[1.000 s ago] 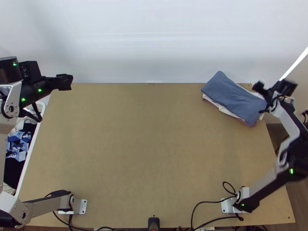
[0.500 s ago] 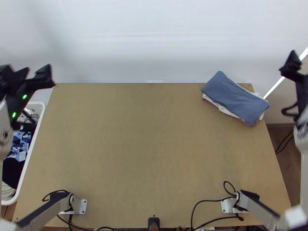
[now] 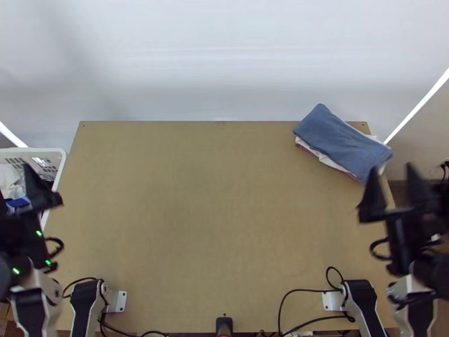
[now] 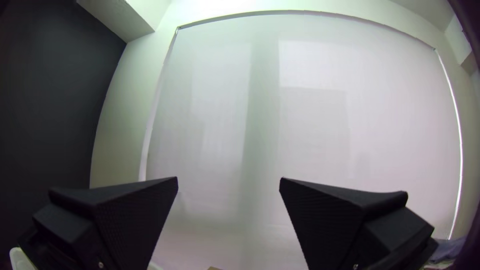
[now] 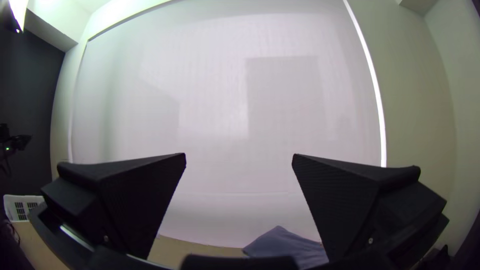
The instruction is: Fold the t-shirt
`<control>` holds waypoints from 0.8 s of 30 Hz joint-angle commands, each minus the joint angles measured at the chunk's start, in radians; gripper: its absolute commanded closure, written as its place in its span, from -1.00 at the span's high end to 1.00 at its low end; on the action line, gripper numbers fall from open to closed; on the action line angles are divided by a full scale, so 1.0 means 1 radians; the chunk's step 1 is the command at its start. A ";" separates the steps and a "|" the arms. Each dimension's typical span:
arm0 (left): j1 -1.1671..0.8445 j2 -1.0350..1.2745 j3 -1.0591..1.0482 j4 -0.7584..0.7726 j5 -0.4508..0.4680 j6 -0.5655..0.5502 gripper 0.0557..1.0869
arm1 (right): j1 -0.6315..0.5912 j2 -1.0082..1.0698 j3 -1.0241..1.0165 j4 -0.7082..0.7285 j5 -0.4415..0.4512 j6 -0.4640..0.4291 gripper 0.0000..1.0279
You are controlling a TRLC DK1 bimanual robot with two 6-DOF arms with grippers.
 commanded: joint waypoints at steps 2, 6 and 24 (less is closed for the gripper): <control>0.063 -0.122 -0.230 0.094 -0.006 0.099 0.92 | 0.031 -0.122 -0.196 0.063 0.000 -0.019 0.93; 0.092 -0.207 -0.342 0.083 -0.005 0.102 0.92 | 0.031 -0.231 -0.388 0.151 0.003 -0.017 0.93; 0.109 -0.269 -0.555 -0.170 -0.005 -0.081 0.92 | 0.005 -0.277 -0.528 -0.152 0.024 0.035 0.93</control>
